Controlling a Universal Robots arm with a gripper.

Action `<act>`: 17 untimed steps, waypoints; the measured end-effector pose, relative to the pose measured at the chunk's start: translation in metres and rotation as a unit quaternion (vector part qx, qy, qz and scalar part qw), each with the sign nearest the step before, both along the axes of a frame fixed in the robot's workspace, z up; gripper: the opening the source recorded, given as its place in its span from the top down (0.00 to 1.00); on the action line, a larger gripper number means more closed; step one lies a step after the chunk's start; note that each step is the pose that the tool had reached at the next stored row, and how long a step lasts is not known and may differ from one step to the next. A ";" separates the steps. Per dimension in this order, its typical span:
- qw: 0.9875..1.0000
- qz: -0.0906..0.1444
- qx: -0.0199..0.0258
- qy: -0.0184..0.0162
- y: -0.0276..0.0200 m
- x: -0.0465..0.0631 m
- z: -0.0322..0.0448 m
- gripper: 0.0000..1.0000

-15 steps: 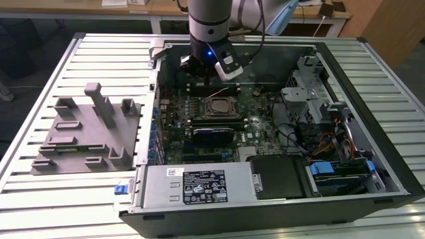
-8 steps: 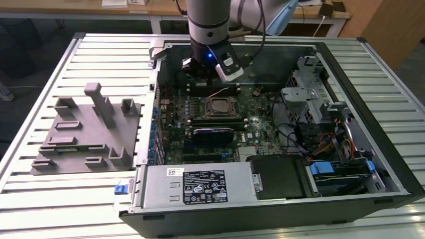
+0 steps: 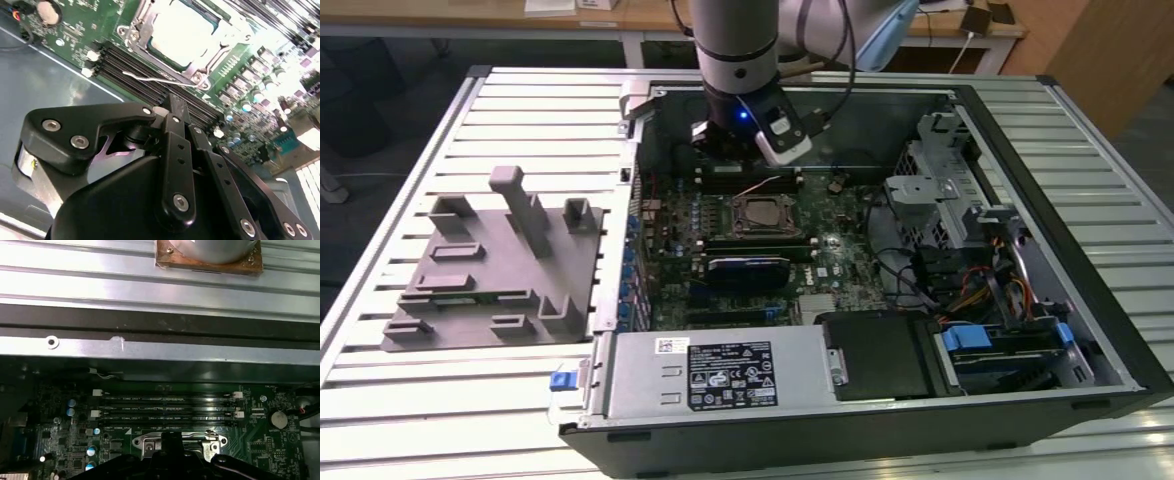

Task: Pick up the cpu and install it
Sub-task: 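Install the first cpu locking lever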

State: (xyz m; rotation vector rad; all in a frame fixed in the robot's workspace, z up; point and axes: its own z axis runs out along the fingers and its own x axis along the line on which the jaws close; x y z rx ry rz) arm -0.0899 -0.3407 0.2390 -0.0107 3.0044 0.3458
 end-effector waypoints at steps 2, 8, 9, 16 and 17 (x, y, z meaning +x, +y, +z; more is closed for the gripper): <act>1.000 0.000 0.000 -0.007 0.0000 0.000 -0.0011 0.89; 1.000 -0.020 -0.004 -0.018 0.0000 0.000 -0.0052 0.89; 0.999 -0.027 -0.004 -0.018 0.0000 0.000 -0.0060 0.89; 0.997 -0.073 -0.005 -0.018 0.0000 0.000 -0.0104 0.89; 0.997 -0.079 -0.005 -0.018 0.0000 0.000 -0.0111 0.89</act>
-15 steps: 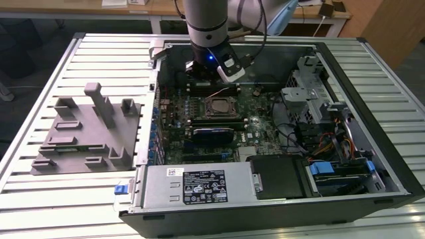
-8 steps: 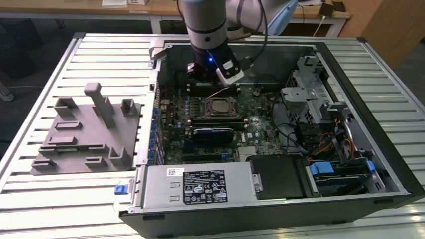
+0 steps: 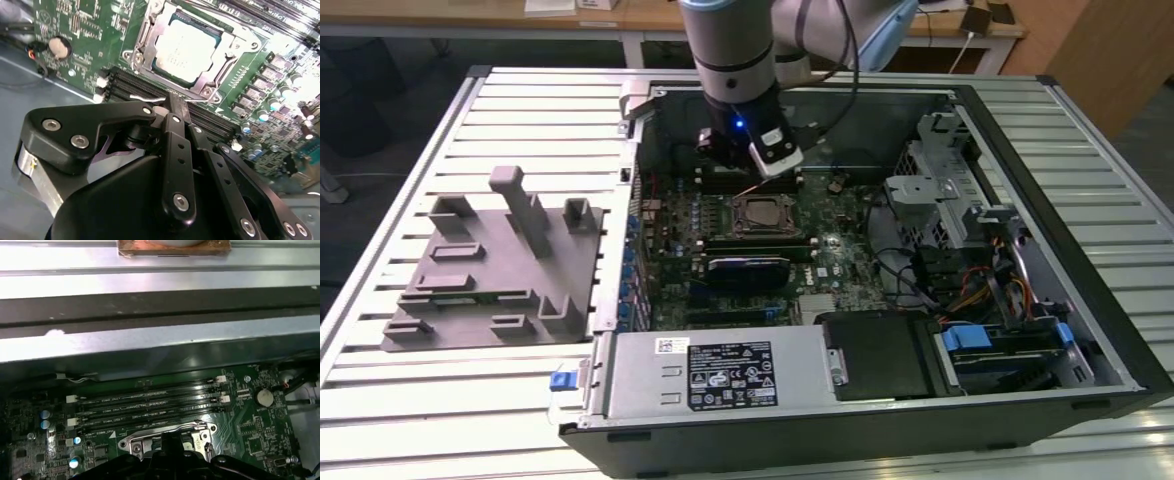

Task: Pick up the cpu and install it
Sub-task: 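Install the first cpu locking lever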

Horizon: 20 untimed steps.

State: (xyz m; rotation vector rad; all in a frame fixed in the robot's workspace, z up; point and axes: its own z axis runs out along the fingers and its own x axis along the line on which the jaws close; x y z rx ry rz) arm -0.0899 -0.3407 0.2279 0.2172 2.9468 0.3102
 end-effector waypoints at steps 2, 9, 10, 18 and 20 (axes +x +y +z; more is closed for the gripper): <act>1.000 -0.012 0.000 0.000 0.0000 0.000 -0.0013 0.89; 0.999 -0.040 0.000 0.000 0.0000 0.002 -0.0046 0.89; 0.999 -0.043 0.000 0.000 0.0000 0.002 -0.0050 0.89; 0.998 -0.056 0.000 0.000 0.0038 0.004 -0.0080 0.89; 0.998 -0.056 0.000 0.000 0.0057 0.004 -0.0084 0.89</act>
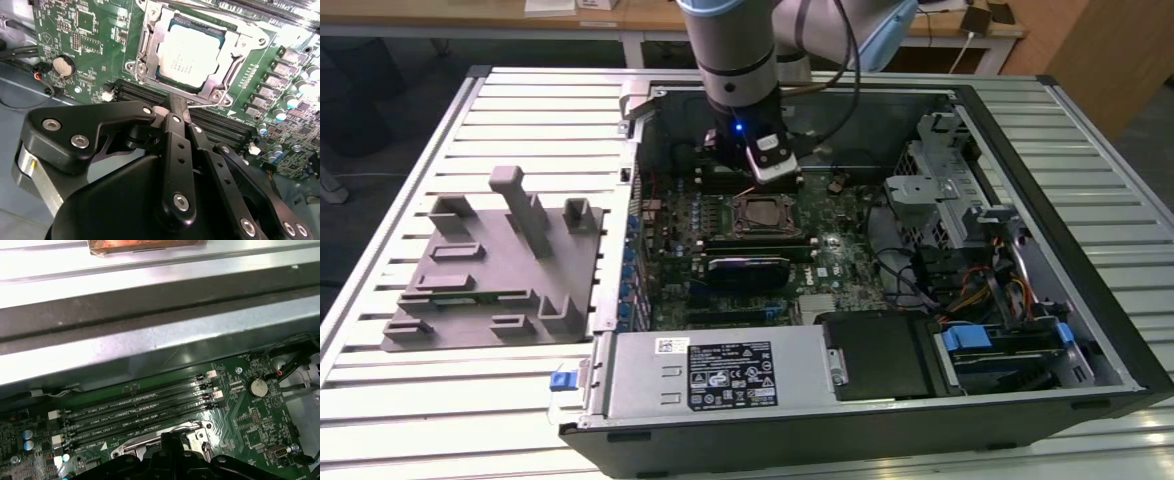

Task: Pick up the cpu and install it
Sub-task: 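Install the first cpu locking lever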

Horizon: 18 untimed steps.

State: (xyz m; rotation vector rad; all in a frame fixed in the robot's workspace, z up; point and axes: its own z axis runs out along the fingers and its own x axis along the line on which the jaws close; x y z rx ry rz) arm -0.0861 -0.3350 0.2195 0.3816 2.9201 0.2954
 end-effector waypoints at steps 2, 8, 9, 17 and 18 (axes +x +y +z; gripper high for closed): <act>1.000 0.000 0.001 0.000 0.0018 0.000 -0.0004 0.89; 1.000 0.001 0.005 0.000 0.0044 0.000 -0.0017 0.89; 1.000 0.002 0.005 0.000 0.0046 0.000 -0.0020 0.89; 1.000 0.010 0.006 0.000 0.0056 0.005 -0.0052 0.89; 1.000 0.011 0.006 0.000 0.0057 0.006 -0.0057 0.89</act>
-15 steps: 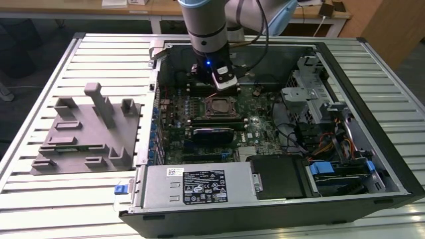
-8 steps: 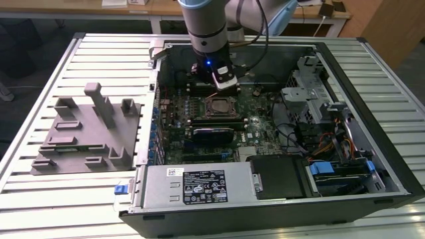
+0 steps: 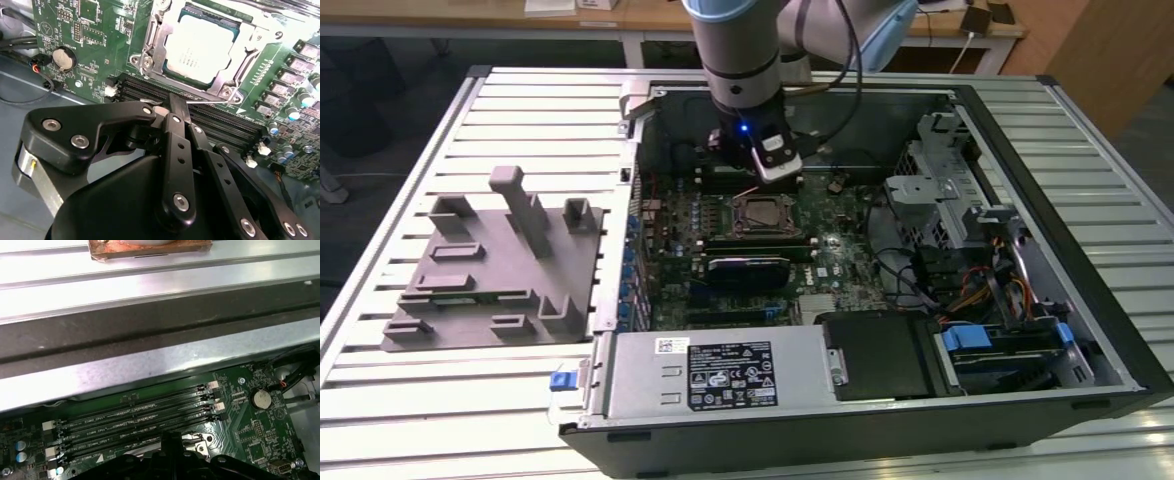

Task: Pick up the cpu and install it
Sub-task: 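Install the first cpu locking lever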

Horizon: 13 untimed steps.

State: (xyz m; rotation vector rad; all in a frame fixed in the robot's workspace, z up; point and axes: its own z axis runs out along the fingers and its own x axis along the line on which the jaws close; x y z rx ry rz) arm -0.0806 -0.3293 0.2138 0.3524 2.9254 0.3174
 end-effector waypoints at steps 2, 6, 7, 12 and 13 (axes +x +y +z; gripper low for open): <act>1.000 0.002 0.000 0.000 0.0002 0.001 -0.0010 0.89; 1.000 0.004 0.000 0.000 0.0009 0.001 -0.0029 0.89; 1.000 0.005 0.000 0.000 0.0011 0.001 -0.0033 0.89; 1.000 0.005 0.000 0.000 0.0030 0.002 -0.0050 0.89; 1.000 0.005 0.000 0.000 0.0037 0.002 -0.0053 0.89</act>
